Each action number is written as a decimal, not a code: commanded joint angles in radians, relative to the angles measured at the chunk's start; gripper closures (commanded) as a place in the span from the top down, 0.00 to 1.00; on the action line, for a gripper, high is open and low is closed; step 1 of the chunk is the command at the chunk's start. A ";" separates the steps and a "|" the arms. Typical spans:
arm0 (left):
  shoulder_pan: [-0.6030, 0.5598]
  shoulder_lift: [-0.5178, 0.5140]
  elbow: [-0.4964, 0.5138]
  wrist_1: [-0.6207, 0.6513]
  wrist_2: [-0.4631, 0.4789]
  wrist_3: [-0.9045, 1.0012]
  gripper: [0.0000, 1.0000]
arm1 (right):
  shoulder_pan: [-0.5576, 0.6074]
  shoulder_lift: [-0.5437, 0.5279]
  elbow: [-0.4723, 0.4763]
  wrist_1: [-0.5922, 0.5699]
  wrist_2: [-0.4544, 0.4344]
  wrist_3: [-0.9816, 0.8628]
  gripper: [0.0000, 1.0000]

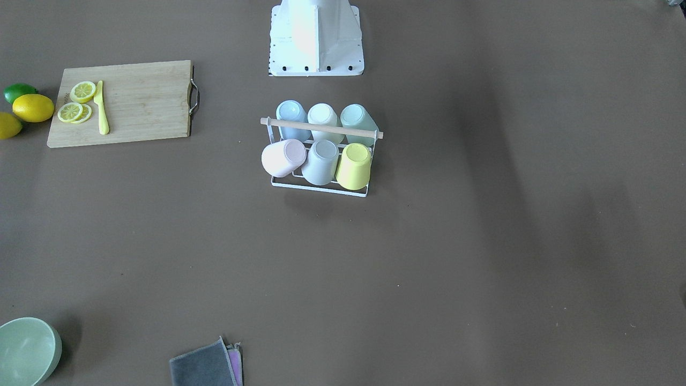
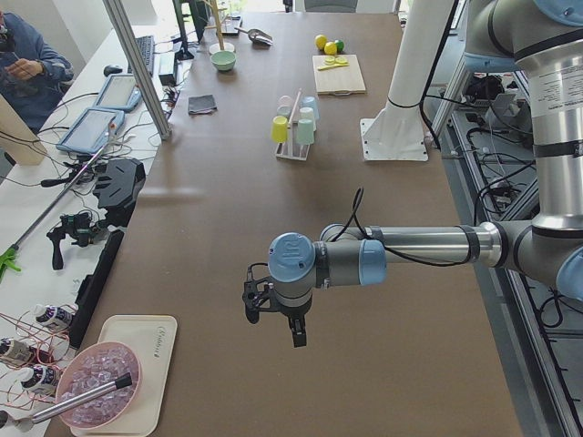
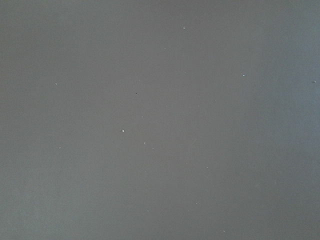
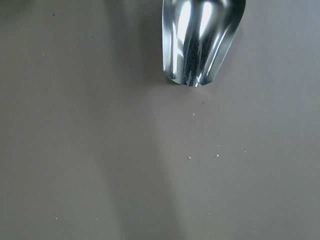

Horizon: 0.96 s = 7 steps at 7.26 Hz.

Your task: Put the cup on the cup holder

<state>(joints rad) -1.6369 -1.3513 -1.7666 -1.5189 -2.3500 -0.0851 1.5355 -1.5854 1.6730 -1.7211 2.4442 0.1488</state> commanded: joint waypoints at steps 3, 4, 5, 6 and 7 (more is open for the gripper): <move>-0.023 -0.008 -0.001 -0.006 0.000 0.004 0.98 | -0.002 0.001 -0.006 0.000 -0.004 -0.002 1.00; -0.026 -0.017 -0.005 -0.006 0.003 0.005 0.98 | -0.002 0.001 -0.002 0.000 -0.004 -0.002 1.00; -0.026 -0.019 -0.004 -0.006 0.003 0.005 0.98 | 0.000 0.001 0.002 0.000 -0.001 -0.002 1.00; -0.026 -0.019 -0.004 -0.006 0.003 0.005 0.98 | 0.000 -0.001 0.010 0.000 -0.001 -0.002 1.00; -0.024 -0.020 -0.002 -0.006 0.003 0.005 0.98 | 0.000 -0.001 0.010 0.000 -0.001 -0.002 1.00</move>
<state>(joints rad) -1.6621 -1.3695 -1.7697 -1.5248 -2.3471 -0.0799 1.5352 -1.5855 1.6792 -1.7211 2.4432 0.1473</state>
